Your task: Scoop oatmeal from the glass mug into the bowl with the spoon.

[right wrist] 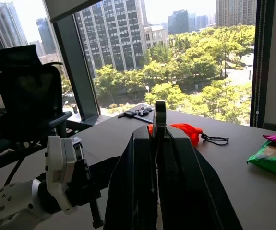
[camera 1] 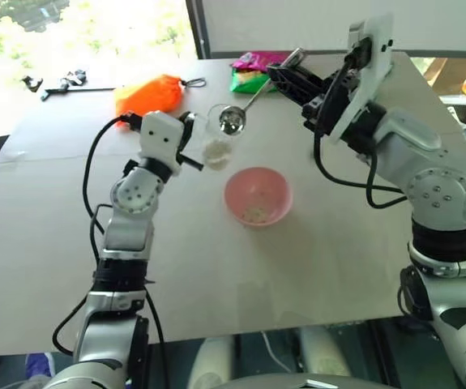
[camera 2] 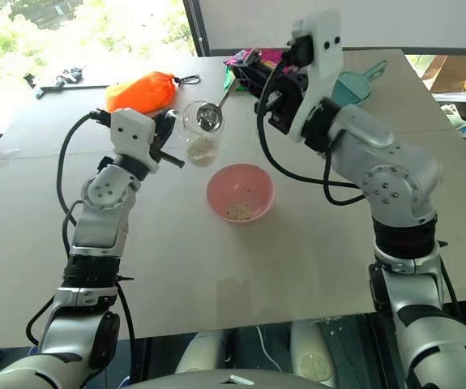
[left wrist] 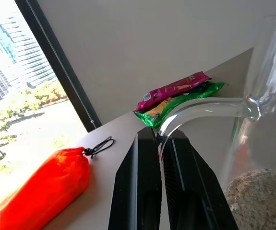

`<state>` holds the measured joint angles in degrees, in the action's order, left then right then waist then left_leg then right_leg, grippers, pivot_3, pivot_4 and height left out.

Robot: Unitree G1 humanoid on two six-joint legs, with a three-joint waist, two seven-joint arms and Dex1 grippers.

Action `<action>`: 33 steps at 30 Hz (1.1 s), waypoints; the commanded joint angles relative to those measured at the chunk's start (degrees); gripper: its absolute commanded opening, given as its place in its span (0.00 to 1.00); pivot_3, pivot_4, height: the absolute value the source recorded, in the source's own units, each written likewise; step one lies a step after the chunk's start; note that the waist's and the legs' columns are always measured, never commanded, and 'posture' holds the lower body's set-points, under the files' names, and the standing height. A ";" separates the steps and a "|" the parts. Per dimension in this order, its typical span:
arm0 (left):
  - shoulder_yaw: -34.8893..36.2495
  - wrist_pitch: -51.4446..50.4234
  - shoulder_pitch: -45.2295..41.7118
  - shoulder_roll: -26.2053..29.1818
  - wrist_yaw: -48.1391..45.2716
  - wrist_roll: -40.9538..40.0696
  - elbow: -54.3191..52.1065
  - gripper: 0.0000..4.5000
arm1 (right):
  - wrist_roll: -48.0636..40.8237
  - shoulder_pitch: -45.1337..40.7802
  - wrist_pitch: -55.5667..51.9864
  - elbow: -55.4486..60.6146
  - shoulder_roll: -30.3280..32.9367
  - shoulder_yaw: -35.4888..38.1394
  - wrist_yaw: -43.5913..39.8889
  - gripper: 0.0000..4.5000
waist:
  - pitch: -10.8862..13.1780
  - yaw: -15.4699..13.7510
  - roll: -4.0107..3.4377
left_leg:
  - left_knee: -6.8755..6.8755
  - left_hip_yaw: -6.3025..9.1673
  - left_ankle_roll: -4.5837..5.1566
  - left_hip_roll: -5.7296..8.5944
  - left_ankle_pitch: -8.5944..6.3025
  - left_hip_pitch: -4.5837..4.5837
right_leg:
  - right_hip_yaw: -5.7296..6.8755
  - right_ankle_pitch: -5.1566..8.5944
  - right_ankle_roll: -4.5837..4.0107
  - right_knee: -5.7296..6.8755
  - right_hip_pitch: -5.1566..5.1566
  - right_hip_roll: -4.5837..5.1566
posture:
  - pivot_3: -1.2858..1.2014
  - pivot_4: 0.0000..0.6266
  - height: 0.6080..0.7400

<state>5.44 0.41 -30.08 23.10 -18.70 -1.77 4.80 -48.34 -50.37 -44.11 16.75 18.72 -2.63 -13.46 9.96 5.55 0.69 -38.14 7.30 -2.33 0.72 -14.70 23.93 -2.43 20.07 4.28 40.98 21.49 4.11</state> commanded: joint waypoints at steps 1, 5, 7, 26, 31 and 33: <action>1.26 -0.45 0.19 -0.86 1.26 -1.47 -4.44 0.01 | 3.32 -1.45 2.54 -2.27 -2.63 -2.85 -3.89 0.00 | 0.00 0.00 0.00 | 0.00 0.01 0.00 0.00 0.00 0.00 | 0.00 0.00 0.00 0.01 0.00 0.00 | 0.52 0.24 1.00; 1.12 -2.21 0.79 -2.73 1.95 -2.30 -6.06 0.00 | 8.57 -0.85 5.71 -6.75 -4.75 -4.89 -7.60 0.12 | 0.00 -0.17 0.00 | -0.03 0.00 0.00 0.02 0.00 0.00 | 0.00 0.00 0.00 0.00 0.00 0.01 | 0.52 0.24 1.00; 1.53 -3.39 1.38 -3.70 2.54 -2.86 -6.73 0.00 | 10.96 -0.74 6.71 -7.35 -4.61 -5.53 -9.08 0.24 | 0.00 -0.19 0.00 | -0.03 0.02 -0.01 0.02 0.00 0.00 | 0.01 0.00 0.00 -0.01 -0.01 0.01 | 0.52 0.24 1.00; 13.04 -4.74 8.95 -9.35 8.33 -12.66 -4.51 0.00 | 26.31 21.85 20.72 0.83 14.87 4.83 -17.55 0.88 | -0.03 -1.51 0.05 | -0.05 -0.07 0.00 0.02 0.00 -0.01 | -0.04 0.00 0.01 -0.02 -0.04 0.03 | 0.52 0.24 1.00; 13.08 -0.63 10.94 -9.30 7.73 -12.07 -2.43 0.00 | 29.68 30.59 25.51 -0.29 13.86 6.82 -16.22 0.88 | -0.03 -1.73 0.06 | -0.04 -0.06 0.00 0.02 0.00 -0.04 | -0.02 0.00 0.00 -0.05 -0.10 0.03 | 0.52 0.24 1.00; 12.94 0.75 11.34 -9.39 7.83 -11.72 -1.55 0.00 | 30.82 32.77 26.70 -0.86 13.36 7.01 -15.78 0.88 | -0.03 -1.72 0.06 | -0.04 -0.06 0.00 0.01 0.00 -0.08 | -0.03 0.00 0.01 -0.05 -0.12 0.03 | 0.52 0.24 1.00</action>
<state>17.85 -1.98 -18.56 13.40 -10.80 -13.51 4.22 -18.31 -17.80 -19.56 14.87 32.26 2.59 -29.74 9.92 3.82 0.75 -38.18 7.25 -2.33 0.74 -14.70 23.83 -2.45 20.07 4.28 40.93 21.34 4.14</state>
